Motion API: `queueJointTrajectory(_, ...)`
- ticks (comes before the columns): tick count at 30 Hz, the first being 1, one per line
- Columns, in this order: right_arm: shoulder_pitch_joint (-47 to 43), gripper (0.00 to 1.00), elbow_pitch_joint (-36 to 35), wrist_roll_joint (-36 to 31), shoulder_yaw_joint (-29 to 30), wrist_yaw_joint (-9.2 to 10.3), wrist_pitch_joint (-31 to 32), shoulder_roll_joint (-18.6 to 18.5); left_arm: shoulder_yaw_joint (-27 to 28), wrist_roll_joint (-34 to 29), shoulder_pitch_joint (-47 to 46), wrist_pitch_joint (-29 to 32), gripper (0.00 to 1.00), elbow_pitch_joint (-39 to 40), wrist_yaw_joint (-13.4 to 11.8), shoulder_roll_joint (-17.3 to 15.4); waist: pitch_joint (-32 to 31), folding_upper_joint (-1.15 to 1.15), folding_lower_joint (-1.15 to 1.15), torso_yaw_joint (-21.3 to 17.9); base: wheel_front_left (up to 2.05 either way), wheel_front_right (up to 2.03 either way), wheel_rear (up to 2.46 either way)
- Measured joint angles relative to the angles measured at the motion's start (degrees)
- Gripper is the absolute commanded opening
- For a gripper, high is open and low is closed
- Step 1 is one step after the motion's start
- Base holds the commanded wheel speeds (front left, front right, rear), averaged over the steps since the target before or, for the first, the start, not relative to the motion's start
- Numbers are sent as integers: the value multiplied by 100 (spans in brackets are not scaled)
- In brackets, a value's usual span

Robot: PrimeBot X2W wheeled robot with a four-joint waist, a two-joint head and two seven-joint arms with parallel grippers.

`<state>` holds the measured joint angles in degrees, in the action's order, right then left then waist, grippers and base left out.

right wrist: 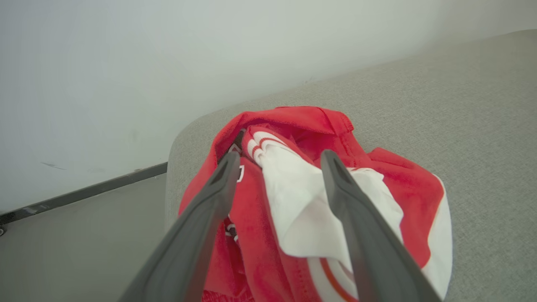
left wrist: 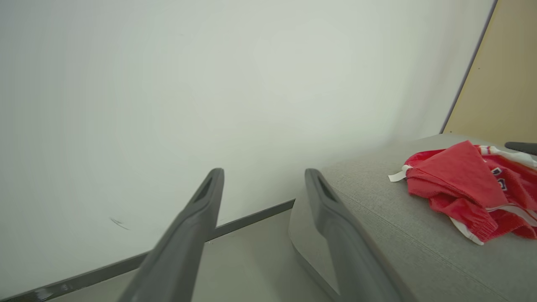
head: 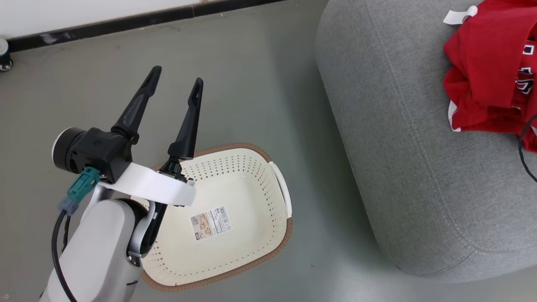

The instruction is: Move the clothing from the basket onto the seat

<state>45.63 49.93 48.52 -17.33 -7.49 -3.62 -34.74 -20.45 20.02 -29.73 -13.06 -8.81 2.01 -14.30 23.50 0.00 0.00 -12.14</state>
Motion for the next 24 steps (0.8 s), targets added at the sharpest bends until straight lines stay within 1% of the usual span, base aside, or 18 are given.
queueJointTrajectory(9,-103,100,-241,-77,-230,0,-169,-14,209,105,171,-86,100,-224,-74,30,-270,0,0,51,0,0,0)
queueJointTrajectory(17,-105,100,-491,-259,-539,0,-337,58,414,156,509,-108,100,-526,-207,44,-547,0,0,175,0,0,0)
queueJointTrajectory(24,-119,100,-559,-319,-693,0,-534,81,745,308,788,-110,100,-738,-361,65,-803,0,0,327,0,0,0)
